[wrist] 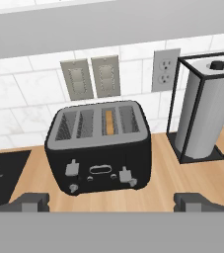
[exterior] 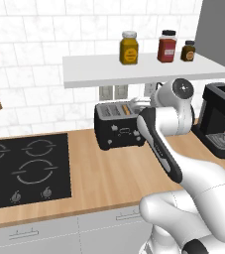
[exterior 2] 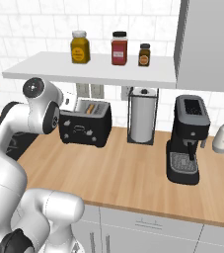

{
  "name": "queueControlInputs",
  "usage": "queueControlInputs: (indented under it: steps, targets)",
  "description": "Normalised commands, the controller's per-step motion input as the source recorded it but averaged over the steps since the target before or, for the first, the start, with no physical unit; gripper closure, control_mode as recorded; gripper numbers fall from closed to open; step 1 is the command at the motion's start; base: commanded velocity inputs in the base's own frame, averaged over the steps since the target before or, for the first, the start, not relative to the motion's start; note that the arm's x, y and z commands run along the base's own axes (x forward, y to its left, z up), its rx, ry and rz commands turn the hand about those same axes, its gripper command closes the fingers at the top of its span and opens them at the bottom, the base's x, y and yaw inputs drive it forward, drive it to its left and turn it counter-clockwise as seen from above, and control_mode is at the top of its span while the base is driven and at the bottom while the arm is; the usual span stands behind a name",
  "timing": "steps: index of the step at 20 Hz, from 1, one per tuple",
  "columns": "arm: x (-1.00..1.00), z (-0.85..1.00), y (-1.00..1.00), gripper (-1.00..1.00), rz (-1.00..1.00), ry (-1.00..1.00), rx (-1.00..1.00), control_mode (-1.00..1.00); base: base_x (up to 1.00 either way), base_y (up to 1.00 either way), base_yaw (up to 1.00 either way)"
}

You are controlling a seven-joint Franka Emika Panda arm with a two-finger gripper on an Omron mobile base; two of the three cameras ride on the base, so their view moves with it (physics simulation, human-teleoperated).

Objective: Start the toaster. Once the lever pops up, take the bread to the plate on the dining counter.

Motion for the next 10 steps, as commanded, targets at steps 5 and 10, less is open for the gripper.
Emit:
queueControlInputs:
  steps: [5, 10]
  targets:
    - [0.00, 0.00, 0.00, -1.00, 0.00, 0.00, 0.00, -1.00, 0.00, 0.00, 0.00]
    - [0.00, 0.00, 0.00, -1.00, 0.00, 0.00, 0.00, -1.00, 0.00, 0.00, 0.00]
